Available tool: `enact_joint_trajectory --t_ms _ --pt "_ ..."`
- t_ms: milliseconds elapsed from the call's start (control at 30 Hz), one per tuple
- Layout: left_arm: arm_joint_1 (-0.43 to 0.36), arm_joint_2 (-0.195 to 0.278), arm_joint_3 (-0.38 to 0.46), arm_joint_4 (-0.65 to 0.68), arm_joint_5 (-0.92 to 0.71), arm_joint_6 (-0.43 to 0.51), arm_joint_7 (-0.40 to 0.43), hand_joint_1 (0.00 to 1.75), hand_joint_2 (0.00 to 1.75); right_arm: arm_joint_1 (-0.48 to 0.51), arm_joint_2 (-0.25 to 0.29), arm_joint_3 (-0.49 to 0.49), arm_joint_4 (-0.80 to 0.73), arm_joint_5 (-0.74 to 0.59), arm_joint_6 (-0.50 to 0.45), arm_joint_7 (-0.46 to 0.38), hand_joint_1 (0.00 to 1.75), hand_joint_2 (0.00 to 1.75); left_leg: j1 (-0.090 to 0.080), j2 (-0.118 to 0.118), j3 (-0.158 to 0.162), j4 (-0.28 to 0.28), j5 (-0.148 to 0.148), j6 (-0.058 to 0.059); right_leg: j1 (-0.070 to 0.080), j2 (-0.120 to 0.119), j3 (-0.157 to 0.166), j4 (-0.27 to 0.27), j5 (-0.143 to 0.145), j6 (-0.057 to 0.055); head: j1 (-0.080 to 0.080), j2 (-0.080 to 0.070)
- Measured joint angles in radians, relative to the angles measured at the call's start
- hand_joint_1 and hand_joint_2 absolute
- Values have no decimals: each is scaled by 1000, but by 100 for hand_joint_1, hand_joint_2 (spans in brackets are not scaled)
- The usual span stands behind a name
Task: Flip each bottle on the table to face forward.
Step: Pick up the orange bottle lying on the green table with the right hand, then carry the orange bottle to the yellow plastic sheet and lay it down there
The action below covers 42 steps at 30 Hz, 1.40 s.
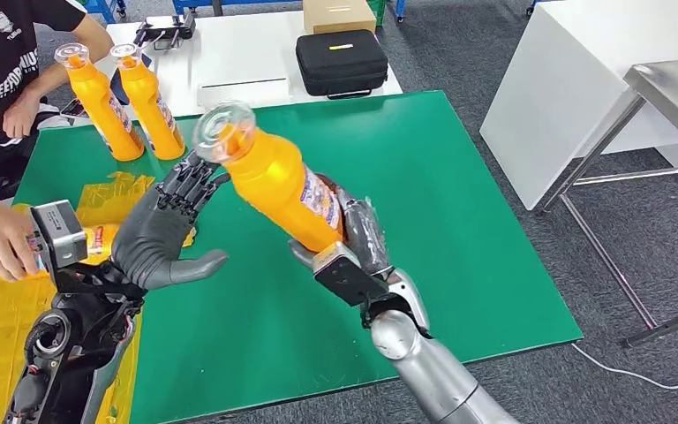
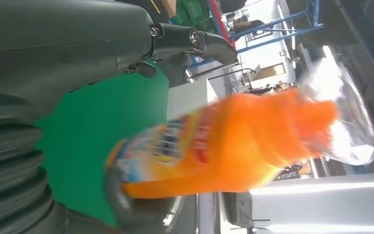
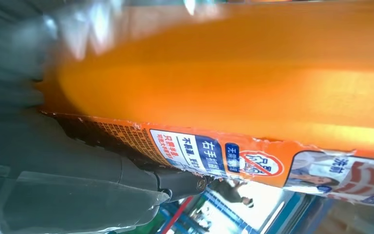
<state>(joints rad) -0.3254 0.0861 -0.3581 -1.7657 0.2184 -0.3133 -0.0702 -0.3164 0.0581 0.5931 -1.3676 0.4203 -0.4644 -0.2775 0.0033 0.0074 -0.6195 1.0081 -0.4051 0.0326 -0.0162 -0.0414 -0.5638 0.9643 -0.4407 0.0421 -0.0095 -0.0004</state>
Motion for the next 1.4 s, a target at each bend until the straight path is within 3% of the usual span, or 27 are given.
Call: enact_joint_trajectory --t_ms 333,667,700,800,833,1400 --pt "-14 -16 -16 15 32 2 -7 0 175 -59 9 121 91 100 72 77 175 175 0 0 0 0 0 0 0 0 0 0 0 0 0 0" --pt "-14 -21 -21 15 33 8 -18 0 175 -84 14 157 125 116 91 86 175 175 0 0 0 0 0 0 0 0 0 0 0 0 0 0" --pt "-14 -22 -22 14 31 11 -20 21 175 -87 15 161 127 118 93 86 175 175 0 0 0 0 0 0 0 0 0 0 0 0 0 0" --pt "-14 -23 -28 11 20 28 -25 151 175 -96 18 173 128 118 96 88 175 175 0 0 -1 0 0 0 0 0 0 0 0 0 0 0" --pt "-14 -23 -29 11 16 34 -28 174 175 -99 19 175 127 117 97 89 175 175 0 0 -1 0 0 0 0 0 0 0 0 0 0 0" --pt "-39 -23 -57 14 8 63 -57 175 175 -102 14 174 92 93 79 97 175 175 0 0 -1 0 0 0 0 0 0 0 0 0 0 0"
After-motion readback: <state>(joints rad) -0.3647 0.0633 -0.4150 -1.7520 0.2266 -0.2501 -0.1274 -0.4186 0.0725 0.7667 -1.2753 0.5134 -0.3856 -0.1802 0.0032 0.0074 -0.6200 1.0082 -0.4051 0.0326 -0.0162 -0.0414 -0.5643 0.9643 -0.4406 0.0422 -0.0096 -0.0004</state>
